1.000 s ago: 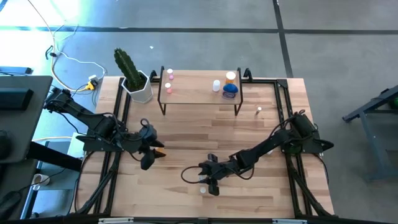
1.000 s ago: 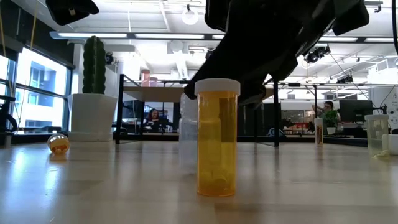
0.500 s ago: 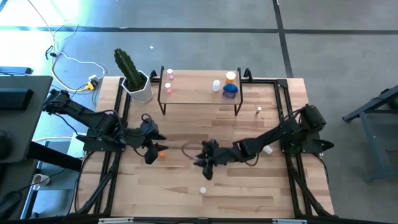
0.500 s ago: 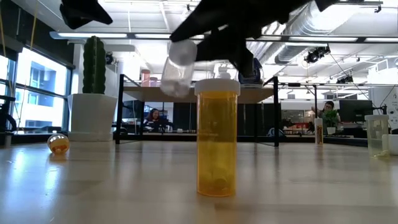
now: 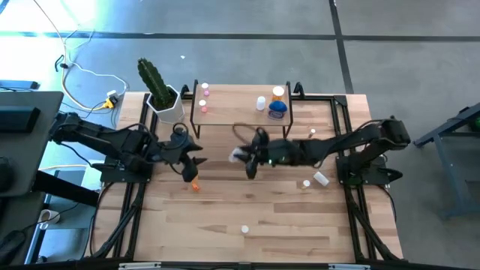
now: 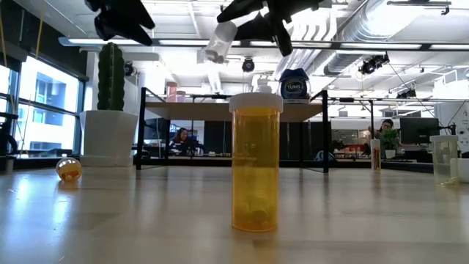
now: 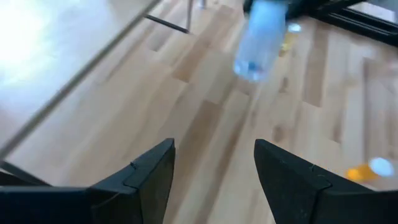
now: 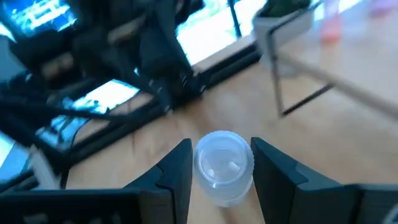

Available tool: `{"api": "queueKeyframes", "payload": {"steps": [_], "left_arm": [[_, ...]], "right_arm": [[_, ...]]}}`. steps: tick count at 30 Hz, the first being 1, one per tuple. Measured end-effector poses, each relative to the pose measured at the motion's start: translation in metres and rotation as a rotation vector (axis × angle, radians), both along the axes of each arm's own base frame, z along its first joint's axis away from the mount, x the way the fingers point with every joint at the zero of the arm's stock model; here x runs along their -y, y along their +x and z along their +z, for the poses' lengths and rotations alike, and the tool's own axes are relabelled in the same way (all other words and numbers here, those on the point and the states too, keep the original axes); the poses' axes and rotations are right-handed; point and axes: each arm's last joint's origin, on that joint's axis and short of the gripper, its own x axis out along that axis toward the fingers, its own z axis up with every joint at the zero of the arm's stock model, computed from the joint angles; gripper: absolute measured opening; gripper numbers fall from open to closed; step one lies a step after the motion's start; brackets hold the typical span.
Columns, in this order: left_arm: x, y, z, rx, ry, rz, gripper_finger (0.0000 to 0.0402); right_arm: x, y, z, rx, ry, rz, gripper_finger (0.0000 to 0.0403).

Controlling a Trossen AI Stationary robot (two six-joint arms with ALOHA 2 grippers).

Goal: Pick and place medicine bottles onto shelf by color
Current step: Put the transparent pill bottle on the shelf

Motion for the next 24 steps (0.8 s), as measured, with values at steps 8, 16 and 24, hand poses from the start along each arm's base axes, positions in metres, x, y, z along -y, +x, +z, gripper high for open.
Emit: {"api": "queueKeyframes", "payload": {"steps": [8, 16, 24], "left_arm": [[-0.024, 0.000, 0.000, -0.009, 0.040, 0.118, 0.0209], [-0.044, -0.002, 0.001, -0.033, 0.099, 0.199, 0.0209], [-0.061, -0.004, 0.002, -0.048, 0.136, 0.247, 0.0209]], "right_arm": [[0.060, -0.019, 0.033, 0.071, -0.096, -0.128, 0.0122], [0.111, -0.025, 0.073, 0.051, -0.215, -0.196, 0.0122], [0.156, -0.033, 0.095, -0.073, -0.253, -0.232, 0.0122]]}}
